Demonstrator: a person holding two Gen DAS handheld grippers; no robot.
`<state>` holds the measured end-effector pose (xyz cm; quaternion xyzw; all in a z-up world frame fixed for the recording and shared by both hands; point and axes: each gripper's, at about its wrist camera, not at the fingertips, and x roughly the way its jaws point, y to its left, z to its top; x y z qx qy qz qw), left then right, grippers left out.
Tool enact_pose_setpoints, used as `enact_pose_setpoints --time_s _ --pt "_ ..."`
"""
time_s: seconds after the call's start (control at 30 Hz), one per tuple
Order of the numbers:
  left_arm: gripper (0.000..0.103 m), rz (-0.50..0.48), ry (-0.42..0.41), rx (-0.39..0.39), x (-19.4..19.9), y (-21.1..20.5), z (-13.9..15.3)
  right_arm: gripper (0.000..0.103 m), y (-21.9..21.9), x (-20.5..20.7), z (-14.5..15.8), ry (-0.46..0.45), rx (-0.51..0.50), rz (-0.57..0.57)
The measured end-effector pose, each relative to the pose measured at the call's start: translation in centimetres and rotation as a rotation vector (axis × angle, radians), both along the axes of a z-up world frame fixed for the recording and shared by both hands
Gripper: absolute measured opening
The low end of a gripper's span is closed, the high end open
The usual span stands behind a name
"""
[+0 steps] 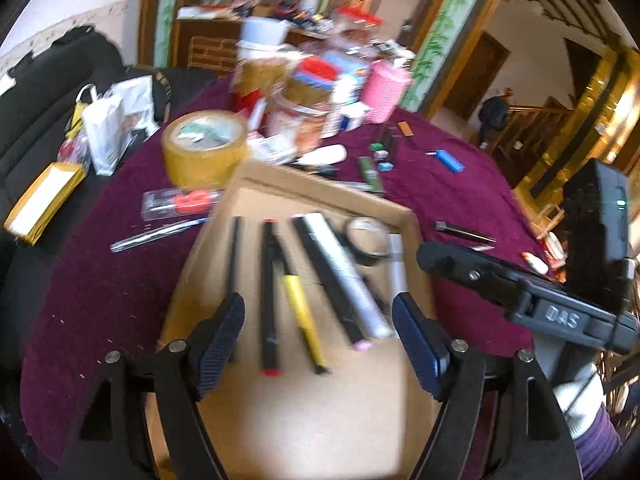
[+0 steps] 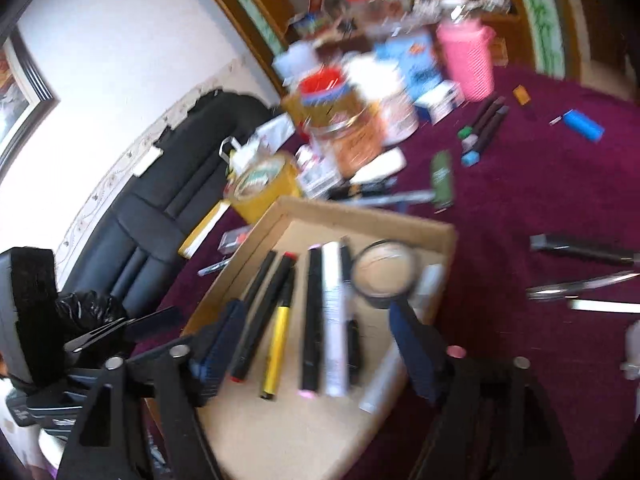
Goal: Organize rigid objects
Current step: 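Withdraw both tools from the tray toward the white chargers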
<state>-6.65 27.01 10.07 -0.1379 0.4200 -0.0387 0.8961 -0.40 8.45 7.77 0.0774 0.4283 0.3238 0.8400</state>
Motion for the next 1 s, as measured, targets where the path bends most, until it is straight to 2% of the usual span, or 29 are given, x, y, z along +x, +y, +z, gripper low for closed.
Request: enact_pose_setpoints --time_s 0.1,0.2,0.33,0.5,0.73,0.83,0.93,1.0 --pt "0.084 -0.06 -0.056 -0.017 -1.6 -3.3 1.4 0.081 -3.4 -0.8 0.5 -0.035 0.001 -0.053" --pt "0.086 -0.127 -0.102 -0.014 -2.9 -7.2 2.2 0.081 -7.5 -1.1 0.4 -0.051 -0.002 -0.115" --pt "0.087 -0.217 -0.11 -0.024 -3.7 -12.3 1.8 0.081 -13.1 -1.0 -0.3 -0.056 0.0 -0.211" --pt "0.087 -0.271 -0.04 -0.001 -2.8 -17.2 -0.7 0.081 -19.6 -0.6 -0.8 -0.065 0.024 -0.324" --pt "0.086 -0.304 0.032 0.033 -0.8 -21.8 -4.0 0.081 -28.6 0.9 -0.1 -0.096 0.075 -0.48" --pt "0.086 -0.308 0.043 0.038 0.4 -23.2 -5.3 0.081 -31.4 1.9 -0.5 -0.084 0.091 -0.518" --pt "0.086 -0.308 0.05 0.056 1.9 -24.5 -6.7 0.081 -33.3 2.5 -1.4 -0.054 0.148 -0.532" --pt "0.086 -0.305 0.08 0.066 2.8 -25.0 -8.0 0.081 -33.8 2.8 -2.3 -0.029 0.177 -0.527"
